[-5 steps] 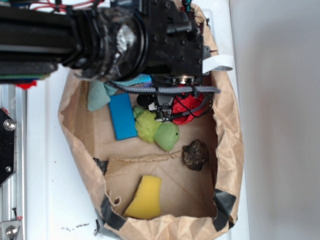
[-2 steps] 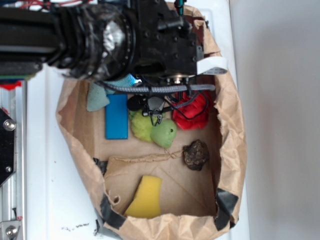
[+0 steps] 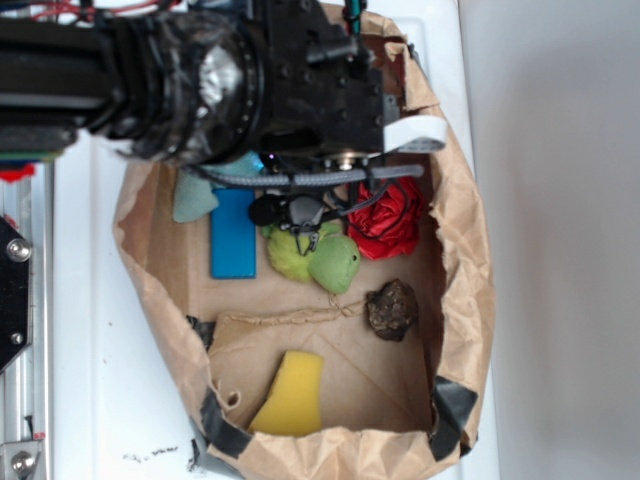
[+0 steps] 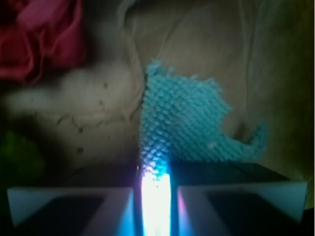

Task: Grab the blue cloth.

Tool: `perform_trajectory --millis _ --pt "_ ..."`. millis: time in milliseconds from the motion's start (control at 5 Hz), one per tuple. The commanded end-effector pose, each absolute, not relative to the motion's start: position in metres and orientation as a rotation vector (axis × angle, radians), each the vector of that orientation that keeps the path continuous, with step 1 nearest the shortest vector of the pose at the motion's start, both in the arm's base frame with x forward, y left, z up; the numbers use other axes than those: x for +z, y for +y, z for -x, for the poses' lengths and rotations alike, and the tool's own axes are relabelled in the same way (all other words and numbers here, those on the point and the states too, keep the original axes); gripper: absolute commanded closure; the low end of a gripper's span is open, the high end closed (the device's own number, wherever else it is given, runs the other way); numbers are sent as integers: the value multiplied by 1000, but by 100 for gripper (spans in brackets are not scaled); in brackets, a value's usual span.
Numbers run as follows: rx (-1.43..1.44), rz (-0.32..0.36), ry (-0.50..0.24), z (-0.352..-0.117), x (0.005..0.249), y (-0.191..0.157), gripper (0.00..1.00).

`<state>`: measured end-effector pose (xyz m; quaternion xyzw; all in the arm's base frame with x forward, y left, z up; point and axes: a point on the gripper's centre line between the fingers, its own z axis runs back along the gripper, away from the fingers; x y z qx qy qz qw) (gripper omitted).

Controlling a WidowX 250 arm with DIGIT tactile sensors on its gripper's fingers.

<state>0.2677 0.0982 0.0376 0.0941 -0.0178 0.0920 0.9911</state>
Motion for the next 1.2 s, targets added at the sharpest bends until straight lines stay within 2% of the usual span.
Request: perform_trajectory --millis 0,200,400,800,1000 --pt "165 -132 -122 -261 114 98 100" --pt "153 -41 -145 -256 154 85 100" --pt "146 17 -153 -253 180 77 100" --pt "98 17 -206 -249 196 51 100" --pt "96 44 -232 -265 197 46 100"
